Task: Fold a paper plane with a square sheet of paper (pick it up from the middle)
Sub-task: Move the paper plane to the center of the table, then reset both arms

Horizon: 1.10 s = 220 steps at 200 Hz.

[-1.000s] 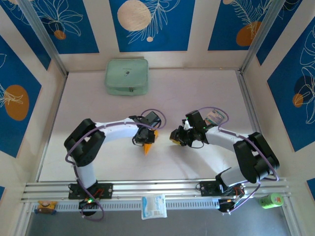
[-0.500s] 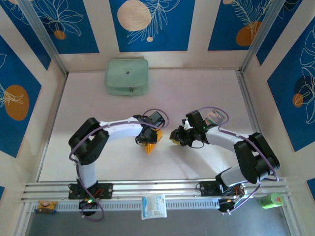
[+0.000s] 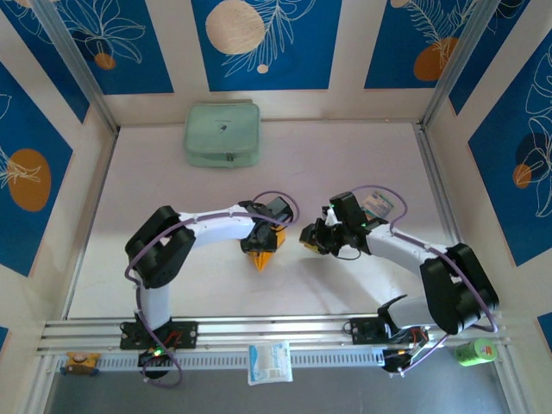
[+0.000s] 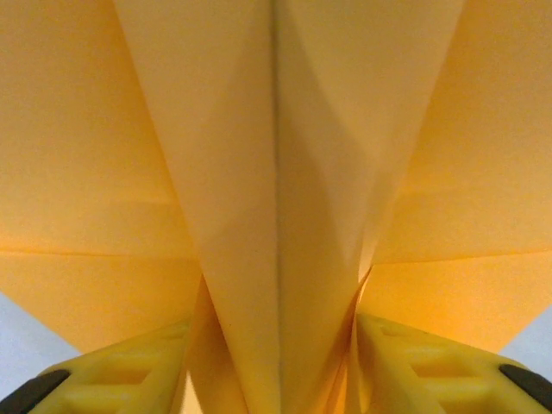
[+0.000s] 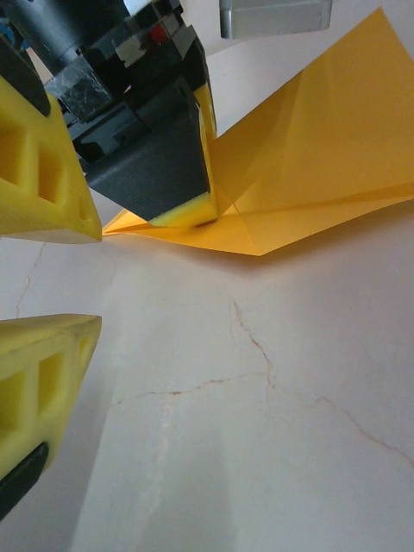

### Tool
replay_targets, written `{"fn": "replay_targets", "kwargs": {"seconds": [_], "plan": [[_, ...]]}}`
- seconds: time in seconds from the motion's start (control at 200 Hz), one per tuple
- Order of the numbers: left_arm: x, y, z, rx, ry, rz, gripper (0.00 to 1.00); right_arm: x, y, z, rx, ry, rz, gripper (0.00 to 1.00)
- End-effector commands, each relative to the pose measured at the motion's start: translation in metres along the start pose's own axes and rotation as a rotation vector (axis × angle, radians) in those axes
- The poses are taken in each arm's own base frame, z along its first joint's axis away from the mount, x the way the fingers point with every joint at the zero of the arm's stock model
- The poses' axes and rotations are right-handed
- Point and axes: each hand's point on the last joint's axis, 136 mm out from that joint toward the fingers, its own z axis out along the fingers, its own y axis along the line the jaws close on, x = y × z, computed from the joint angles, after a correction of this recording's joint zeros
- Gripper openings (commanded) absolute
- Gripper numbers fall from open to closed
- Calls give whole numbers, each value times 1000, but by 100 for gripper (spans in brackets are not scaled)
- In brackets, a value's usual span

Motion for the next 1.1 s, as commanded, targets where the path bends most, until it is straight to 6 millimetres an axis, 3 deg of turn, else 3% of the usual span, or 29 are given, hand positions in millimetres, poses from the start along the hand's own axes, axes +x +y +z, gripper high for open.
{"fn": "replay_targets", "kwargs": {"seconds": [0.0,0.37,0.515,0.56,0.69,0.78,0.815,0.92,1.025,1.095], "plan": [[-2,3,-18,-10,-18,-25,47,5,-6,-9,19,1,-4,29],[-8,1,-49,63,-76,-79,50,-10,-6,-35,45,-76,-37,29],[-21,13,-74,65,-187,-66,50,-31,4,-69,109,-220,-159,32],[-27,21,-86,55,-248,-54,50,-42,3,-86,165,-301,-205,37],[-44,61,-114,-8,-424,-35,61,-87,-8,-138,394,-601,-344,47],[-54,95,-127,-76,-538,-10,74,-115,-15,-154,517,-756,-514,57],[-57,109,-131,-101,-575,3,80,-126,-22,-156,572,-813,-570,62],[-69,143,-135,-156,-724,97,100,-149,-38,-153,648,-876,-666,64],[-77,203,-134,-251,-770,-2,100,-169,-58,-143,620,-837,-645,64],[-85,224,-134,-253,-809,-17,100,-181,-69,-133,559,-821,-625,64]]}}
